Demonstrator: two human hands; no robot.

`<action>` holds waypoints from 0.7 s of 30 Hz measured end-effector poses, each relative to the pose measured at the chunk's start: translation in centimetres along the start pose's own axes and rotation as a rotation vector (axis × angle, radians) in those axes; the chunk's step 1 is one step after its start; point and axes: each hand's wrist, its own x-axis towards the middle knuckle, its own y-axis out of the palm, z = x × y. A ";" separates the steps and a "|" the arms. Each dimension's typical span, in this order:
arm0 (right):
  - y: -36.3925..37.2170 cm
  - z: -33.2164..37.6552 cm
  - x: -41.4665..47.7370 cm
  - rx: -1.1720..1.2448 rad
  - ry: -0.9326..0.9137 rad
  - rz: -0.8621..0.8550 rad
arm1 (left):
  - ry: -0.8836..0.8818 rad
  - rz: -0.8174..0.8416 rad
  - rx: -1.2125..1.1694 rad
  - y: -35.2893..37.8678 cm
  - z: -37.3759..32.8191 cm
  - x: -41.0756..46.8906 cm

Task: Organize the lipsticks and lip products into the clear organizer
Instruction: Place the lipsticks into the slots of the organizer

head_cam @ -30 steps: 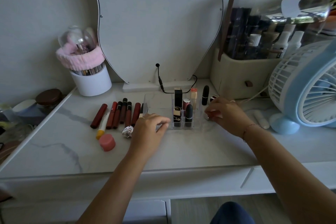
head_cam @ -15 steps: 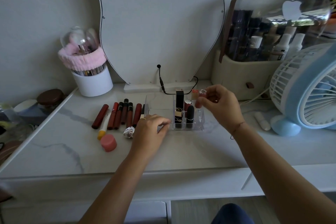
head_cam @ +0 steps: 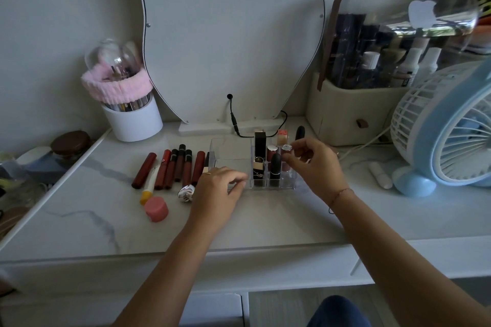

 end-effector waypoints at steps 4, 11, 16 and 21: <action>-1.9 -0.9 0.1 0.011 0.048 -0.100 | -0.002 0.007 -0.003 0.0 0.0 0.0; -7.0 -4.5 0.3 -0.844 0.355 -0.067 | -0.007 0.007 -0.002 0.1 0.1 0.1; -7.1 -4.3 0.9 -0.846 0.415 0.012 | -0.019 0.017 0.000 0.0 0.0 0.0; -7.0 -3.9 0.5 -0.792 0.428 0.086 | -0.021 0.010 0.001 0.0 0.0 0.0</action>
